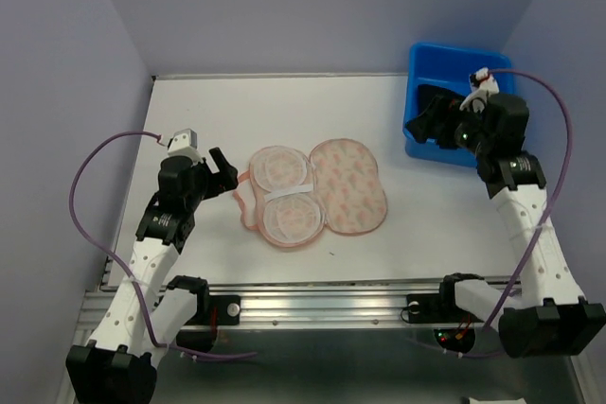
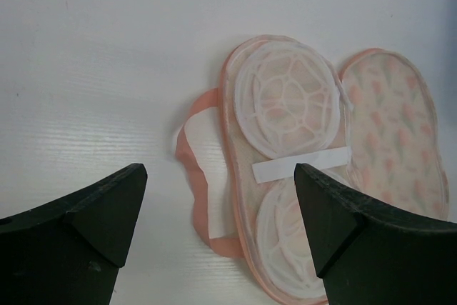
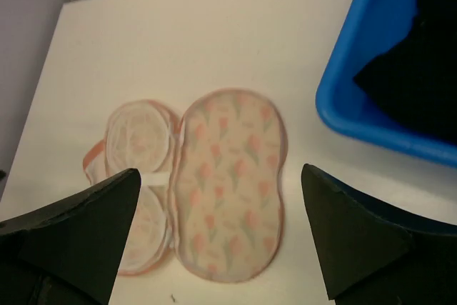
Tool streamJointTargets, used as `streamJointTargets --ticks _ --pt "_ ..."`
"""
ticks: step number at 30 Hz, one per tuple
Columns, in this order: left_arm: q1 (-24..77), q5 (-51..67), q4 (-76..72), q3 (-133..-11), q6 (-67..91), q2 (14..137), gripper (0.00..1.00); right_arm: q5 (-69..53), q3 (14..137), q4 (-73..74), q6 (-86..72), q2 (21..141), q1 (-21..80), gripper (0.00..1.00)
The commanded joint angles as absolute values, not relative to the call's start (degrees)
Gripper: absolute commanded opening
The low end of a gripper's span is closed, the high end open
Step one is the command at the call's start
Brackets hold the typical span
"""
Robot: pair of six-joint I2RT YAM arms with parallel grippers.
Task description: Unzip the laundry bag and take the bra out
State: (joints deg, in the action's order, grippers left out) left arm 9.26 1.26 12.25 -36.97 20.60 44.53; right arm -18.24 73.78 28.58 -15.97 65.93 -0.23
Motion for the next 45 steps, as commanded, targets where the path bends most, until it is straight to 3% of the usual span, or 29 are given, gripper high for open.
streamJointTargets --ticks 1,7,12,15,19,22,34,41,45 --pt "9.1 0.6 10.4 -36.4 19.7 42.8 0.97 -20.2 59.4 21.2 -21.9 59.3 2.6 1.00" --pt "9.1 -1.9 10.6 -36.3 19.8 41.9 0.97 -16.8 45.0 14.4 -23.0 57.0 10.7 0.99" --pt "9.1 -2.4 10.8 -36.2 19.9 42.2 0.97 -14.1 42.5 9.7 -23.1 62.7 13.6 0.94" --pt "9.0 -2.9 10.8 -36.2 20.0 42.5 0.97 -10.0 43.5 7.6 -22.1 67.8 15.6 0.87" --pt "9.1 -3.1 11.0 -36.3 19.9 43.3 0.97 -6.4 46.7 5.9 -19.9 76.5 17.0 0.63" --pt "9.1 -3.2 11.1 -36.3 19.9 43.3 0.97 -4.1 48.2 4.9 -18.9 80.9 17.9 0.52" --pt "9.1 -3.4 11.2 -36.3 19.9 43.7 0.97 1.7 51.3 1.6 -18.5 93.7 20.2 0.40" --pt "9.1 -3.3 11.1 -36.3 19.9 43.8 0.97 4.3 51.3 1.0 -18.4 96.1 20.2 0.29" --pt "9.1 -3.3 11.1 -36.3 19.9 43.6 0.97 5.9 51.0 1.1 -18.2 95.9 20.2 0.28"
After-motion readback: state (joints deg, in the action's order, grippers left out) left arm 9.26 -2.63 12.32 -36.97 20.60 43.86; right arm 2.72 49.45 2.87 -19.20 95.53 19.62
